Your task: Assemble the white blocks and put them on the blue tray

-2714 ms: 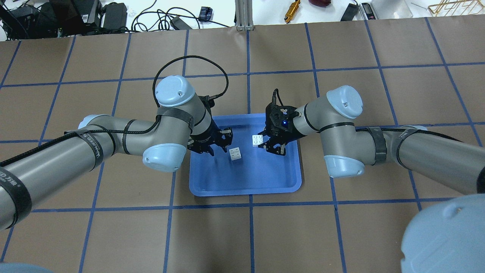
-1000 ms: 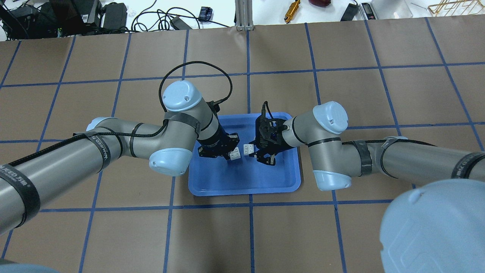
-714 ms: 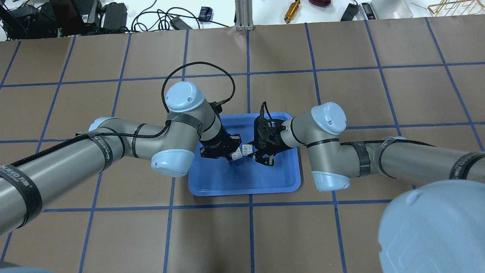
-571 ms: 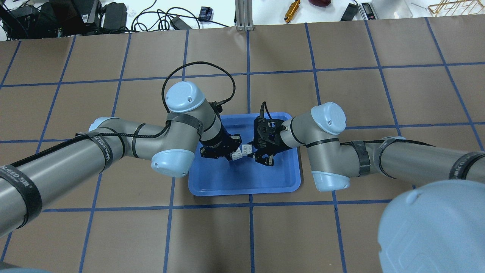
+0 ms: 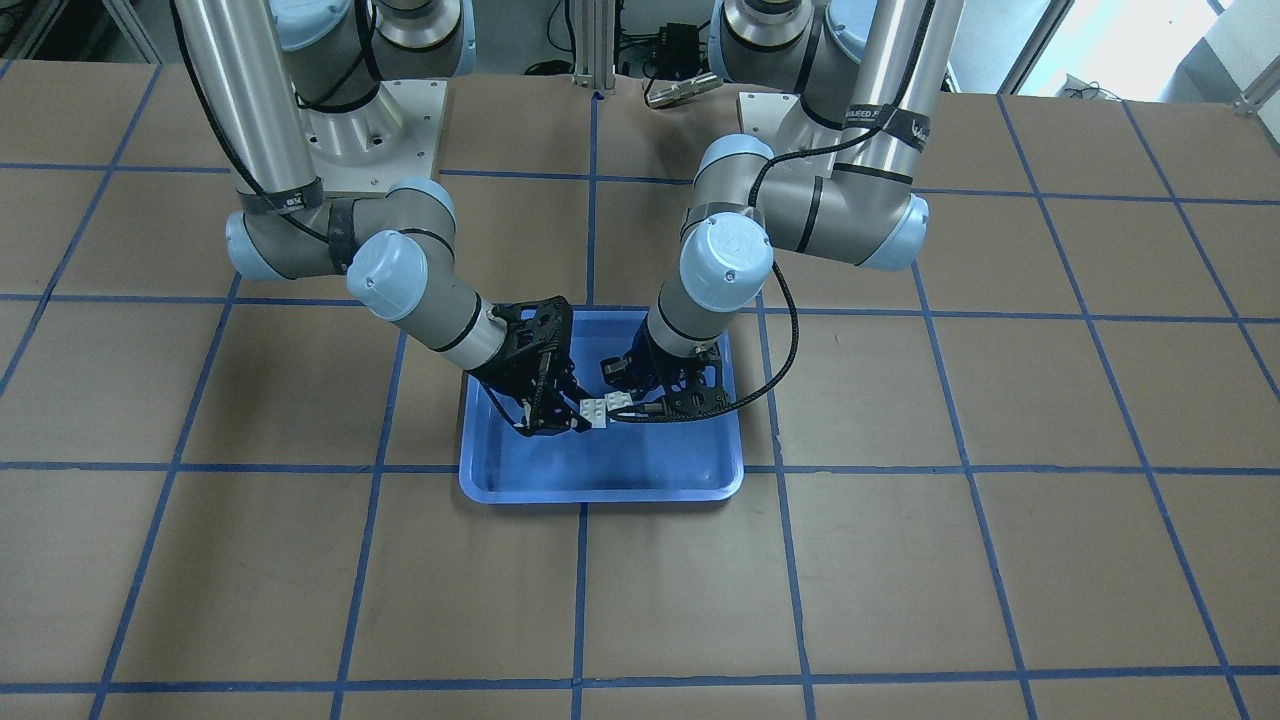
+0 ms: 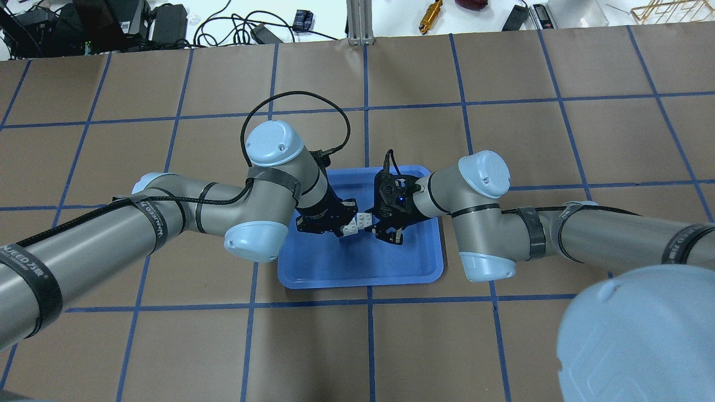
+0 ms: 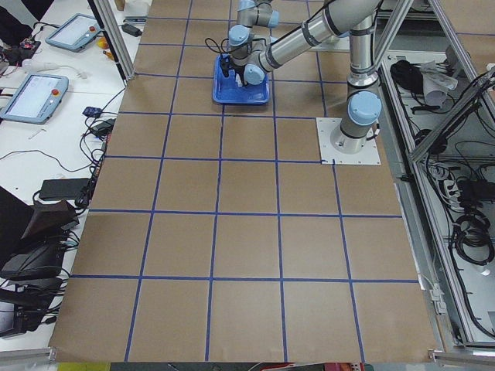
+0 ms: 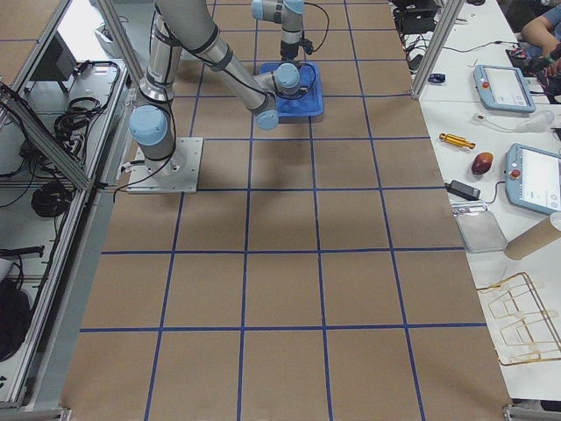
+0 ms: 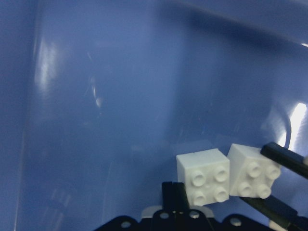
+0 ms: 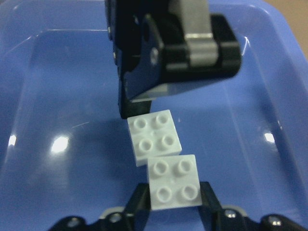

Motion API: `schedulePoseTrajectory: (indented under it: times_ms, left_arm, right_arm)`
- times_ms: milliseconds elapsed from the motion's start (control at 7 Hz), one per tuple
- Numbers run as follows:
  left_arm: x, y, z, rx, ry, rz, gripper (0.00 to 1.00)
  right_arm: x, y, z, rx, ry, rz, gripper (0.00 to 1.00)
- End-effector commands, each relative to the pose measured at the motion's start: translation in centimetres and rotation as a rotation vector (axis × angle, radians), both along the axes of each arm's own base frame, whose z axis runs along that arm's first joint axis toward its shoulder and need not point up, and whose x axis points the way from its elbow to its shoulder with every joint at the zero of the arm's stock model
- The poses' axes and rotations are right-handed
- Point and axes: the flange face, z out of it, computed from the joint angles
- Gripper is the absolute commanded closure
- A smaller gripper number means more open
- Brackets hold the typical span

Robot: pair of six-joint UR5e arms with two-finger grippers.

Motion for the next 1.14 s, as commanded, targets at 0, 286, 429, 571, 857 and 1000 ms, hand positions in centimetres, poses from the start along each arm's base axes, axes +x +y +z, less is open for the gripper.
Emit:
schedulePoseTrajectory:
  times_ms: [0, 286, 429, 571, 857, 1000]
  left_arm:
    - [0.0, 0.0, 0.1, -0.010, 0.001, -0.034, 0.91]
    - [0.0, 0.0, 0.1, -0.015, 0.003, -0.036, 0.91]
    - [-0.1, 0.0, 0.1, -0.015, 0.003, -0.036, 0.91]
    - [-0.1, 0.0, 0.1, -0.016, 0.003, -0.036, 0.91]
    - [-0.1, -0.1, 0.3, -0.028, 0.006, -0.040, 0.90]
    - [-0.1, -0.1, 0.3, -0.028, 0.006, -0.042, 0.90]
  right_arm:
    - [0.0, 0.0, 0.3, 0.004, -0.003, -0.013, 0.01]
    - [0.0, -0.2, 0.8, 0.031, -0.010, -0.066, 0.00]
    - [-0.1, -0.3, 1.0, 0.027, -0.009, -0.069, 0.00]
    - [-0.1, -0.2, 1.2, 0.031, -0.012, -0.080, 0.00]
    - [-0.1, -0.3, 2.2, 0.060, -0.023, -0.144, 0.00]
    - [-0.1, -0.4, 2.8, 0.050, -0.023, -0.149, 0.00]
